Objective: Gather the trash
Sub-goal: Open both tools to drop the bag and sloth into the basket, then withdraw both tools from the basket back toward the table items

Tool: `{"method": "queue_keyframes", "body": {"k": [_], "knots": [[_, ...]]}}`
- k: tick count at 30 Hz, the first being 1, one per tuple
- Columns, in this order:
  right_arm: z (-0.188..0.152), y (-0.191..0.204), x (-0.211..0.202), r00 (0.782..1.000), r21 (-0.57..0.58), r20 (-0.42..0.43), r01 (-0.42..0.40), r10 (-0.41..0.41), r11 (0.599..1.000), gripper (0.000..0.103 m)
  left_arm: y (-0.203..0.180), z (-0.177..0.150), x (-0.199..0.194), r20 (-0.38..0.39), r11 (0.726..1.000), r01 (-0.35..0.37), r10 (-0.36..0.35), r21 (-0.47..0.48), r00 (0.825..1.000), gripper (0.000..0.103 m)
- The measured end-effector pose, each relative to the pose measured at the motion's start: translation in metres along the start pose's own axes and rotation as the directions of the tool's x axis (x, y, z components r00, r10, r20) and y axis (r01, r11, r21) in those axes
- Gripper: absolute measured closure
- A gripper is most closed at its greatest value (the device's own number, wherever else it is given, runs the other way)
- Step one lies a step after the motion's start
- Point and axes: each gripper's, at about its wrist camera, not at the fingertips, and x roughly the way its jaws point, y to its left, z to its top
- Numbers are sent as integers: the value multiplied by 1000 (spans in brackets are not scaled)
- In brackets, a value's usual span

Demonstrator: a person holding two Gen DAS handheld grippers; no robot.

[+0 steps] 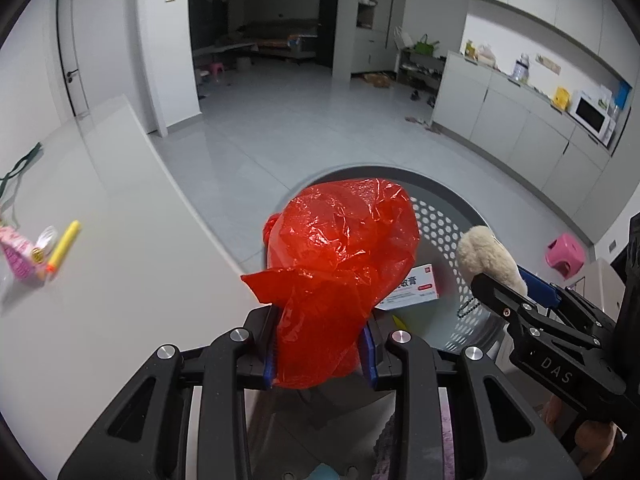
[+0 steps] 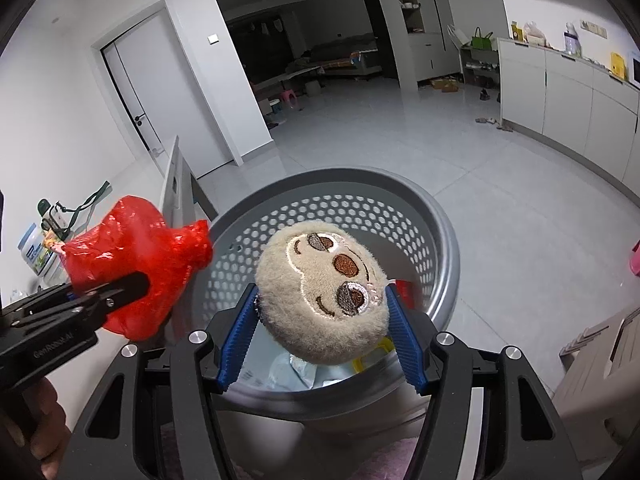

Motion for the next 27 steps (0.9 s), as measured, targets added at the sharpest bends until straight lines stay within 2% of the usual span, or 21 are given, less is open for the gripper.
{"method": "queue_keyframes", "body": {"k": [5, 11, 14, 15, 16, 27], "knots": [[7, -6, 12, 1000, 10, -13, -14, 14, 1000, 42, -14, 7, 19, -33, 1000, 3, -3, 7, 999, 72], [11, -10, 20, 1000, 17, -16, -26, 26, 1000, 41, -18, 9, 24, -36, 1000, -14, 14, 8, 999, 69], [10, -15, 19, 999, 32, -15, -33, 33, 999, 39, -20, 4, 22, -34, 1000, -20, 20, 2, 999, 55], [9, -15, 18, 999, 34, -11, -31, 32, 999, 38, -20, 3, 21, -29, 1000, -22, 21, -4, 999, 43], [10, -16, 17, 999, 36, -6, -32, 32, 999, 36, -21, 4, 21, -21, 1000, -23, 23, -7, 1000, 36], [6, -18, 9, 1000, 51, 1, -31, 31, 998, 35, -20, -2, 12, -19, 999, -39, 39, -18, 999, 35]]}}
